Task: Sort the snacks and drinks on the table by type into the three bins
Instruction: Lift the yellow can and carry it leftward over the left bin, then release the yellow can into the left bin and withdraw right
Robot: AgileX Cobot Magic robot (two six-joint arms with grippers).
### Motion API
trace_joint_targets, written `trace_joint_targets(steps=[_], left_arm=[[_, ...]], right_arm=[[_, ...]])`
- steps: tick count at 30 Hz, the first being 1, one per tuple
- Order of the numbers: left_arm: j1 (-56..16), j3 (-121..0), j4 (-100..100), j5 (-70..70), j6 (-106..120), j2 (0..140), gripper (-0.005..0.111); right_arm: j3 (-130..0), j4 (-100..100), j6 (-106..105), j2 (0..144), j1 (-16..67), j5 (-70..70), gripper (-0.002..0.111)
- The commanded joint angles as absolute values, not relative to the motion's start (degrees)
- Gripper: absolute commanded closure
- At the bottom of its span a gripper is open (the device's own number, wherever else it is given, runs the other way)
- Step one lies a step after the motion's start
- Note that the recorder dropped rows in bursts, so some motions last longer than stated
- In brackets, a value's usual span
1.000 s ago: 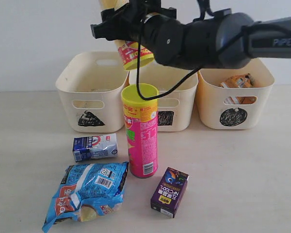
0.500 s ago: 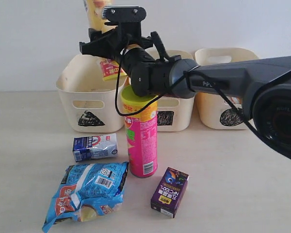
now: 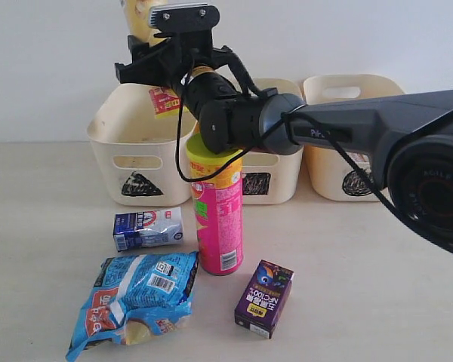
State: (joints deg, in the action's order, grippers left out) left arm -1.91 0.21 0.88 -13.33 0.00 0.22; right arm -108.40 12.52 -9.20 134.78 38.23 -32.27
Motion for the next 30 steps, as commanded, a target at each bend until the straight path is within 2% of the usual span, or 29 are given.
trace_joint_targets(steps=[1, 7, 9, 11, 15, 16, 17, 28, 30], left_arm=[[-1.78, 0.00, 1.26, -12.91, -0.39, 0.00, 0.103], [-1.78, 0.00, 1.26, -12.91, -0.39, 0.00, 0.103], [-1.78, 0.00, 1.26, -12.91, -0.39, 0.00, 0.103], [-1.78, 0.00, 1.26, -12.91, -0.39, 0.00, 0.103], [-1.78, 0.00, 1.26, -12.91, -0.39, 0.00, 0.103], [-1.78, 0.00, 1.26, -12.91, -0.39, 0.00, 0.103], [-1.78, 0.00, 1.26, -12.91, -0.39, 0.00, 0.103], [-1.78, 0.00, 1.26, -12.91, -0.39, 0.00, 0.103], [-1.78, 0.00, 1.26, -12.91, -0.39, 0.00, 0.103]], right_arm=[[-108.10, 12.21, -10.17, 134.92, 38.54, -30.88, 0.108], [-108.10, 12.07, -12.31, 134.92, 38.92, -30.39, 0.108], [-108.10, 12.07, -12.31, 134.92, 38.92, -30.25, 0.104], [-108.10, 12.07, -12.31, 134.92, 38.92, -30.25, 0.090], [-108.10, 12.07, -12.31, 134.92, 38.92, -30.15, 0.039], [-108.10, 12.28, -12.31, 134.92, 38.92, -30.15, 0.028], [-108.10, 12.81, -12.46, 134.92, 38.92, -30.15, 0.023], [-108.10, 15.92, -15.81, 130.76, 38.82, -22.81, 0.024], [-108.10, 18.15, -17.61, 129.60, 38.70, -19.66, 0.027]])
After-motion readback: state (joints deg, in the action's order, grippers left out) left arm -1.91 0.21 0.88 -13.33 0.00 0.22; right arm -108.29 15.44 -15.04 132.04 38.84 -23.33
